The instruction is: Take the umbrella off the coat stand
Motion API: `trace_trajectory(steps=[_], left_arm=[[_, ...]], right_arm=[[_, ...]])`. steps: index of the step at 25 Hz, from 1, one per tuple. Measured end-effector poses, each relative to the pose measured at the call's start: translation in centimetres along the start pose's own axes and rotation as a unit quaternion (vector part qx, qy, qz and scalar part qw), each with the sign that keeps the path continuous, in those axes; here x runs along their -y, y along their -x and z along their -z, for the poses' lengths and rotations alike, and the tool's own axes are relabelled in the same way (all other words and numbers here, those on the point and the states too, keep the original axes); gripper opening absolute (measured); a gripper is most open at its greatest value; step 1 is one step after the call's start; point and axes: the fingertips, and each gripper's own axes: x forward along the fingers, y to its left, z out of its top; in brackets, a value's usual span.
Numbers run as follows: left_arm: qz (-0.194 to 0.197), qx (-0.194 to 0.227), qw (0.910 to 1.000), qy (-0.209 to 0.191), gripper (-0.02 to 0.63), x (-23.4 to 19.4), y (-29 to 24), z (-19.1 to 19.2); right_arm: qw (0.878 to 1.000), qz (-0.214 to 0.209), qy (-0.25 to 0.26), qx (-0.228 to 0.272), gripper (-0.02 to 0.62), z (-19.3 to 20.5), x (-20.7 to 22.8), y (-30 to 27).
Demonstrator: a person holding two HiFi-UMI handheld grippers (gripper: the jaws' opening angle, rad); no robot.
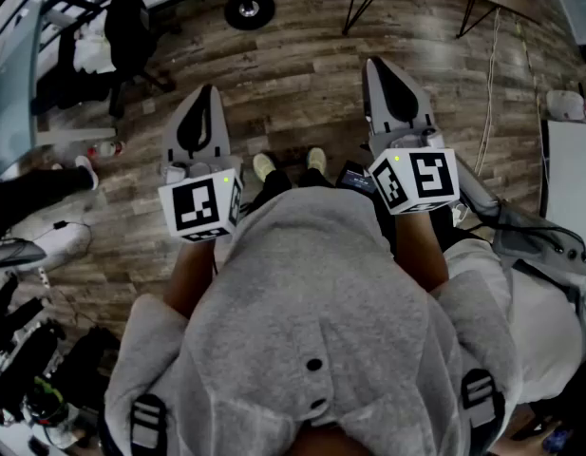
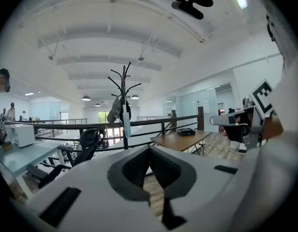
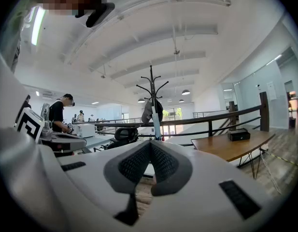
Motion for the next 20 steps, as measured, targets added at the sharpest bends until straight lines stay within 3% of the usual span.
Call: trace_trajectory(steps=[6, 20], left_arm=[[0.004, 0.019, 0.9998, -0.004, 0.015, -1.5, 0.6, -1.1], [-0.014, 0.014, 0.9998, 0.003, 0.015, -8.3, 2.6, 0.3]], right_arm=[[1.0, 0.001, 0.005, 0.004, 0.008, -0.2, -1.7, -0.6], [1.0, -0.005, -0.003, 0.006, 0.009, -0.2, -7.4, -3.5]])
